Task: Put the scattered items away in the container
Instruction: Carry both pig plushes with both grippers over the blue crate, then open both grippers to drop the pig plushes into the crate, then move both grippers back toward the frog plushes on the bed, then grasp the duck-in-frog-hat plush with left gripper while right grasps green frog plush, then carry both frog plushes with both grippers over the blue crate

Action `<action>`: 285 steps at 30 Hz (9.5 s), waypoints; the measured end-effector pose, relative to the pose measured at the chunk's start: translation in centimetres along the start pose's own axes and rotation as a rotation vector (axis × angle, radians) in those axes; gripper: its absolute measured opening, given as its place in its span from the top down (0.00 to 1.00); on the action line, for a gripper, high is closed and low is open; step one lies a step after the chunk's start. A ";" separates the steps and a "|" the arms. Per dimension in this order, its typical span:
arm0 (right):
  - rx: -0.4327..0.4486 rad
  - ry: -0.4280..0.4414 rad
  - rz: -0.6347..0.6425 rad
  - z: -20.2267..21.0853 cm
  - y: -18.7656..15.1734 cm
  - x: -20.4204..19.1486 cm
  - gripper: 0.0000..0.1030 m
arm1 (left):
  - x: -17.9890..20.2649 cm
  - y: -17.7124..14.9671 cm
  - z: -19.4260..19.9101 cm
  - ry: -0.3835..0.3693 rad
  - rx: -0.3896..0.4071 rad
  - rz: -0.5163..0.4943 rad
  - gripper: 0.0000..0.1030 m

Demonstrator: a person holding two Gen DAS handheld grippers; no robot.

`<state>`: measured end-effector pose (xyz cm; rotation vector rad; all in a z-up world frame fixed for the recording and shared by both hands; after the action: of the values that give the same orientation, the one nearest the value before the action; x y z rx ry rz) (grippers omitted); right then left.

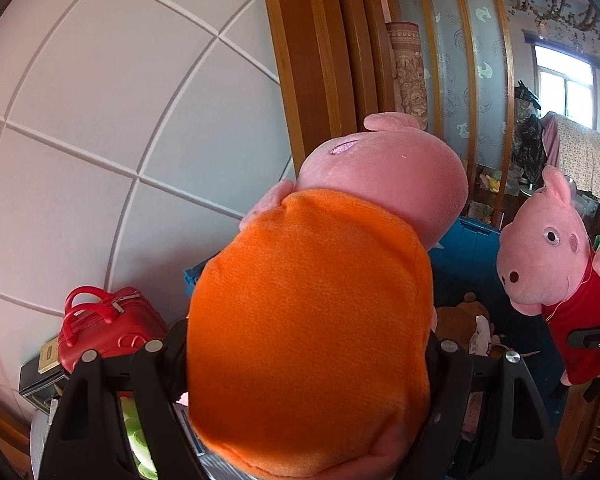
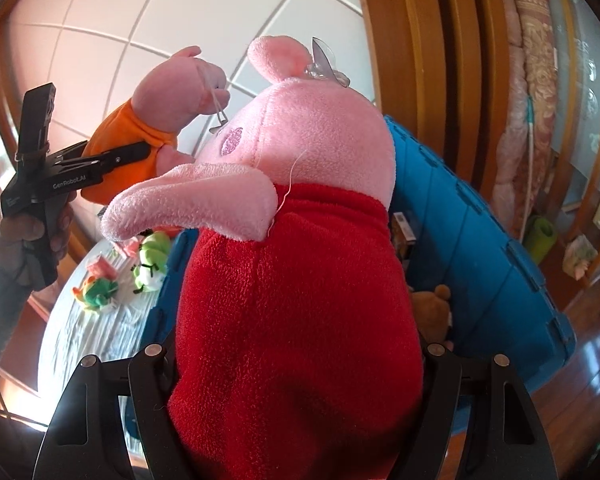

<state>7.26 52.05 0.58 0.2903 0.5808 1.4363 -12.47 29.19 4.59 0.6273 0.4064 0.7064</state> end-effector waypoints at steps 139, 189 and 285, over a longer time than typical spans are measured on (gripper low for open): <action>-0.356 -0.013 0.396 -43.4 9.8 -43.7 0.00 | -40.8 -47.3 -10.4 0.274 -0.563 0.150 0.01; -0.457 -0.058 0.505 -50.3 7.4 -46.1 0.33 | -40.9 -47.4 -9.3 0.436 -0.542 0.323 0.15; 0.011 0.021 -0.018 -0.9 1.5 2.1 0.31 | 7.3 9.9 -4.0 0.223 -0.046 -0.209 0.15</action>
<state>5.62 54.15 0.23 0.2782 0.6073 1.4209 -14.19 41.80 7.08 0.4561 0.6503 0.5850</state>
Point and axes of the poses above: each gripper's, at about its wrist camera, not at the fingertips, and z roughly against the way its jaws point, x to its right, y to its top, the point moved 1 cm from there along -z, roughly the way its jaws point, and after that the axes turned 15 degrees about -x, right-handed, at the moved point
